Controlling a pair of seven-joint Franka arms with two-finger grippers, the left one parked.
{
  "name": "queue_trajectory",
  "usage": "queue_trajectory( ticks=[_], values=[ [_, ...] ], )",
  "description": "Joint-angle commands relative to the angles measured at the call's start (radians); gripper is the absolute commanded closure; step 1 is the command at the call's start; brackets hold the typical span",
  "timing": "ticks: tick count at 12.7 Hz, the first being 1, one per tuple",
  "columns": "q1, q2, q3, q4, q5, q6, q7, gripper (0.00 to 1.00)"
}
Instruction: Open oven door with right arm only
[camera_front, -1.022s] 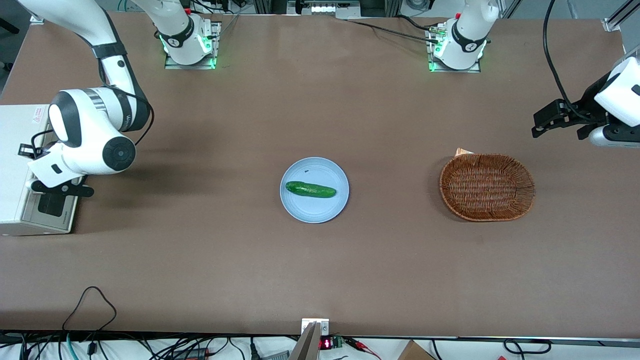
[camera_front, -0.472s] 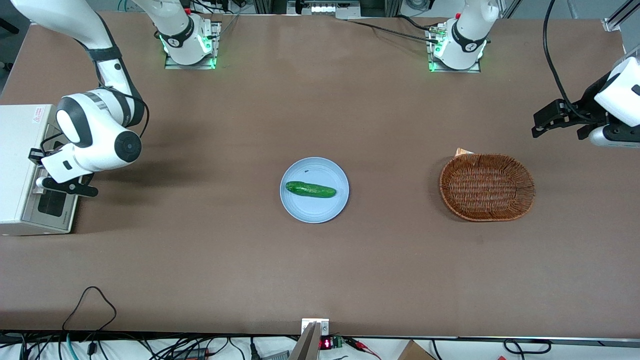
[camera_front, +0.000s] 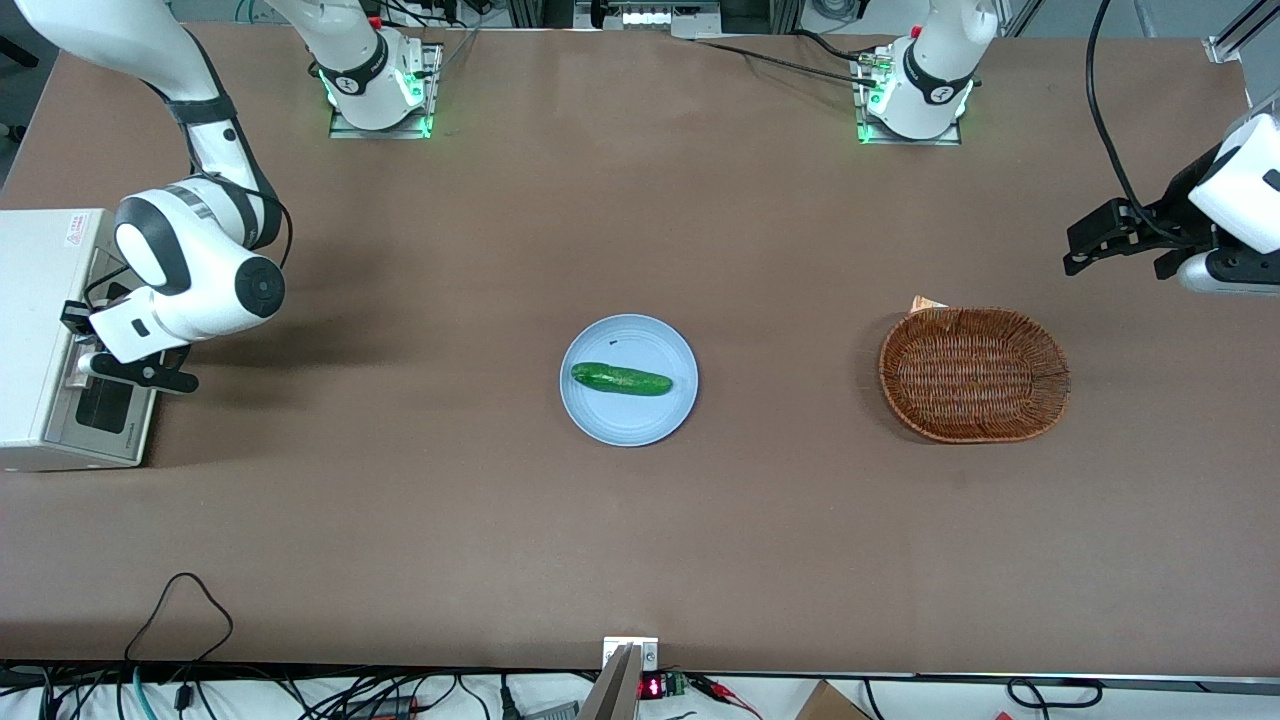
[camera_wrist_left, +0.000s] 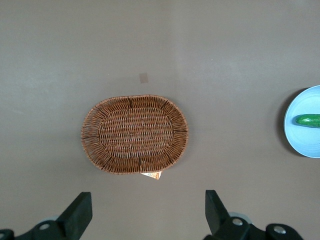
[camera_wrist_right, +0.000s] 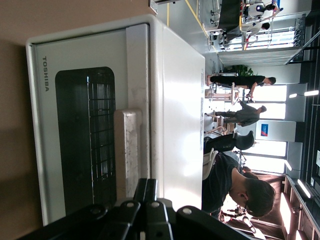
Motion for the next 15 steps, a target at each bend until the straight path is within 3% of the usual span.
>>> queue_trajectory(
  ticks=[1, 13, 15],
  values=[
    [-0.017, 0.013, 0.008, -0.009, -0.040, 0.009, 0.043, 0.98],
    [-0.014, 0.034, 0.017, -0.007, -0.023, 0.047, 0.031, 0.97],
    [0.011, 0.051, 0.018, -0.006, 0.034, 0.048, 0.040, 0.97]
  ],
)
